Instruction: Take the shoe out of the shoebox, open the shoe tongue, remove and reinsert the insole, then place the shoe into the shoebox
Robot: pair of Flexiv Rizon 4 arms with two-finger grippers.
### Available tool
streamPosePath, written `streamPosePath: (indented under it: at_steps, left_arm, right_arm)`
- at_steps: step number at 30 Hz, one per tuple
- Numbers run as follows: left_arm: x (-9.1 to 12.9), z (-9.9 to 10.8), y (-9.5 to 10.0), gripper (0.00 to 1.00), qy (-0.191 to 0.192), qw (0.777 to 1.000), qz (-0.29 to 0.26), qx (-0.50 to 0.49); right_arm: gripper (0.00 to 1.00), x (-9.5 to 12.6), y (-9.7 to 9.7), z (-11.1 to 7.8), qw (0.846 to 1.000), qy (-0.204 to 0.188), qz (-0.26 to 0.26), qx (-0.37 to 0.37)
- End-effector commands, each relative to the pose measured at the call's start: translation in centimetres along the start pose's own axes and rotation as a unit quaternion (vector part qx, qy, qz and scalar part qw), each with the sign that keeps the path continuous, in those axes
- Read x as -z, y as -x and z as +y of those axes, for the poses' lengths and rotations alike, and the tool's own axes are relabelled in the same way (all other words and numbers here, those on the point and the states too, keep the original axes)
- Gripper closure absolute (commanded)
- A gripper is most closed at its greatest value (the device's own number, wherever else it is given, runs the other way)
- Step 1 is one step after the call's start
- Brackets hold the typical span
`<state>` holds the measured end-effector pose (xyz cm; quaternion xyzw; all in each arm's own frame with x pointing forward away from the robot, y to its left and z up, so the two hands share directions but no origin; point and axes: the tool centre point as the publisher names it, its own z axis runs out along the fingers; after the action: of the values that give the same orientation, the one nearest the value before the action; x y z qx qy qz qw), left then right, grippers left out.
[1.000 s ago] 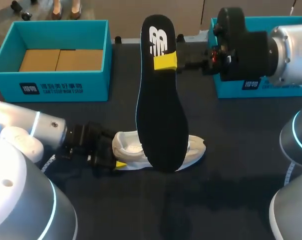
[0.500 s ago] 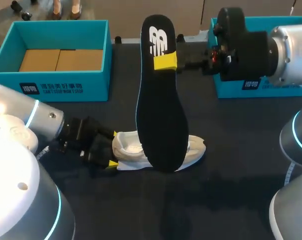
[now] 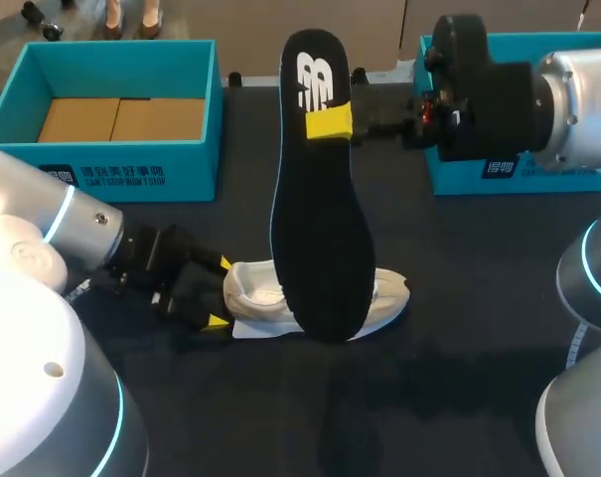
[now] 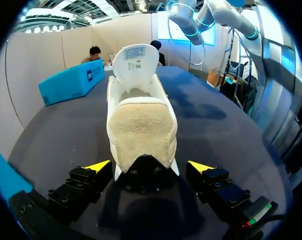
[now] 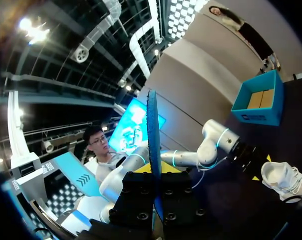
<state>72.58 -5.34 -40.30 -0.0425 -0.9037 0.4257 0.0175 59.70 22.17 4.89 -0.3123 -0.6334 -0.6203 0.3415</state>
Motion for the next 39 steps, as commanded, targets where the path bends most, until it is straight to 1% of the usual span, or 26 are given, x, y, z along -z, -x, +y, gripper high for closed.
streamPosePath:
  at_steps: [1, 2, 4, 7, 10, 12, 13, 19, 22, 28, 30, 31, 39]
  left_arm:
    - [0.9, -0.6, -0.2, 0.00, 0.036, 0.999, -0.005, 0.001]
    - [1.1, -0.6, -0.2, 0.00, 0.054, 0.998, -0.008, 0.002]
    - [1.6, -0.6, -0.2, 0.00, 0.071, 0.997, -0.009, 0.005]
    - [2.2, -0.5, -0.2, 0.00, 0.108, 0.994, -0.010, 0.008]
    - [2.9, -0.4, -0.2, 0.00, 0.132, 0.991, -0.009, 0.013]
    - [3.2, -0.3, -0.1, 0.00, 0.137, 0.990, -0.010, 0.014]
    - [3.5, -0.3, -0.1, 0.00, 0.147, 0.989, -0.011, 0.016]
    - [4.7, -0.9, 0.0, 0.00, 0.190, 0.982, -0.007, 0.007]
    - [5.2, -1.0, 0.1, 0.00, 0.226, 0.974, 0.002, 0.012]
    - [6.2, -1.3, 0.2, 0.00, 0.287, 0.958, 0.016, 0.025]
    - [6.6, -1.5, 0.0, 0.00, 0.291, 0.956, 0.018, 0.028]
    - [6.8, -1.5, 0.0, 0.00, 0.300, 0.953, 0.019, 0.032]
    - [7.0, -1.6, -0.2, 0.00, 0.300, 0.953, 0.018, 0.033]
  right_arm:
    - [1.00, -0.3, 0.1, 0.0, 1.000, 0.001, 0.000, 0.000]
    - [1.00, -0.3, 0.1, 0.0, 1.000, 0.001, 0.000, 0.000]
    - [1.00, -0.3, 0.1, 0.0, 1.000, 0.001, 0.000, 0.000]
    - [1.00, -0.3, 0.1, 0.0, 1.000, 0.001, 0.000, 0.000]
    - [1.00, -0.3, 0.1, 0.0, 1.000, 0.001, 0.000, 0.000]
    - [1.00, -0.3, 0.1, 0.0, 1.000, 0.001, 0.000, 0.000]
    - [1.00, -0.3, 0.1, 0.0, 1.000, 0.001, 0.000, 0.000]
    - [1.00, -0.3, 0.1, 0.0, 1.000, 0.001, 0.000, 0.000]
    - [1.00, -0.3, 0.1, 0.0, 1.000, 0.001, 0.000, 0.000]
    - [1.00, -0.3, 0.1, 0.0, 1.000, 0.001, 0.000, 0.000]
    - [1.00, -0.3, 0.1, 0.0, 1.000, 0.001, 0.000, 0.000]
    - [1.00, -0.3, 0.1, 0.0, 1.000, 0.001, 0.000, 0.000]
    - [1.00, -0.3, 0.1, 0.0, 1.000, 0.001, 0.000, 0.000]
